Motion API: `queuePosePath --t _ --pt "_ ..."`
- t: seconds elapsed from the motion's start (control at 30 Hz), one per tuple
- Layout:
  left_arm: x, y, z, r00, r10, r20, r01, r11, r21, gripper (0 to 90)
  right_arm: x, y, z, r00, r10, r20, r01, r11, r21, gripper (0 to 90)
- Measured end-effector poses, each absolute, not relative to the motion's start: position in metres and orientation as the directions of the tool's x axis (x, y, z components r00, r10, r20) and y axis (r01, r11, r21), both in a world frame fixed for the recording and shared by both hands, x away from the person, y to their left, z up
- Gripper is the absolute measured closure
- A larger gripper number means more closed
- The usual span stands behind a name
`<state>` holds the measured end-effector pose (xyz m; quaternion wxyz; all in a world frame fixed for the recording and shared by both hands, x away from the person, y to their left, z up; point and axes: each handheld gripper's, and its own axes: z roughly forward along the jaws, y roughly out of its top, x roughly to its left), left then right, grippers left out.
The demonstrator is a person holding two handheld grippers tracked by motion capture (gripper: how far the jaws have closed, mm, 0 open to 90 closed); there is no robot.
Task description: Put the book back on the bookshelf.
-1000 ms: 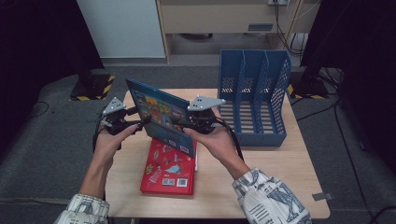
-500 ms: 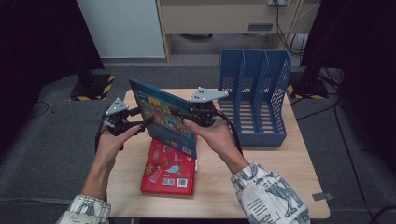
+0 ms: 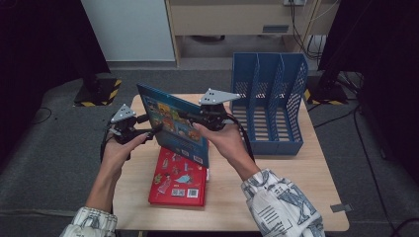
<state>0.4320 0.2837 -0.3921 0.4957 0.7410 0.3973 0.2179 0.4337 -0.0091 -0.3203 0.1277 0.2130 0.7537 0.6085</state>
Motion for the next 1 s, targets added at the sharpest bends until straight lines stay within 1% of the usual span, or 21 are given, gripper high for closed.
queuePosePath --t 0.13,0.2,0.3,0.4,0.5,0.6,0.63,0.73,0.9,1.0 --pt "0.421 0.292 -0.409 0.561 0.826 -0.054 0.385 -0.203 0.900 20.4 0.436 -0.010 -0.321 -0.871 0.488 0.066 0.162 0.159 0.974 82.0" --pt "0.412 0.299 -0.425 0.537 0.842 -0.051 0.404 -0.204 0.892 19.3 0.437 -0.010 -0.321 -0.870 0.488 0.070 0.166 0.156 0.974 82.0" --pt "0.400 0.307 -0.449 0.502 0.863 -0.057 0.458 -0.209 0.864 17.0 0.439 -0.010 -0.320 -0.865 0.496 0.081 0.176 0.149 0.973 82.1" --pt "0.388 0.314 -0.470 0.431 0.900 -0.061 0.506 -0.185 0.842 11.2 0.441 -0.009 -0.320 -0.856 0.508 0.094 0.186 0.134 0.973 82.1" --pt "0.382 0.322 -0.486 0.404 0.913 -0.062 0.542 -0.184 0.820 8.9 0.443 -0.008 -0.320 -0.846 0.522 0.112 0.200 0.116 0.973 82.1" --pt "0.380 0.329 -0.495 0.385 0.921 -0.054 0.566 -0.189 0.802 7.8 0.444 -0.008 -0.319 -0.837 0.534 0.118 0.203 0.103 0.974 82.1" --pt "0.381 0.332 -0.499 0.385 0.922 -0.051 0.581 -0.199 0.789 5.5 0.445 -0.008 -0.318 -0.827 0.548 0.125 0.207 0.090 0.974 82.2" --pt "0.381 0.340 -0.507 0.355 0.934 -0.030 0.622 -0.211 0.754 5.6 0.446 -0.010 -0.317 -0.818 0.559 0.135 0.214 0.079 0.974 82.2" --pt "0.380 0.348 -0.508 0.320 0.946 -0.053 0.634 -0.173 0.754 5.7 0.449 -0.014 -0.313 -0.803 0.580 0.137 0.220 0.074 0.973 82.3" --pt "0.381 0.346 -0.511 0.335 0.941 -0.035 0.644 -0.202 0.738 5.5 0.450 -0.014 -0.309 -0.789 0.601 0.126 0.217 0.082 0.973 82.3"
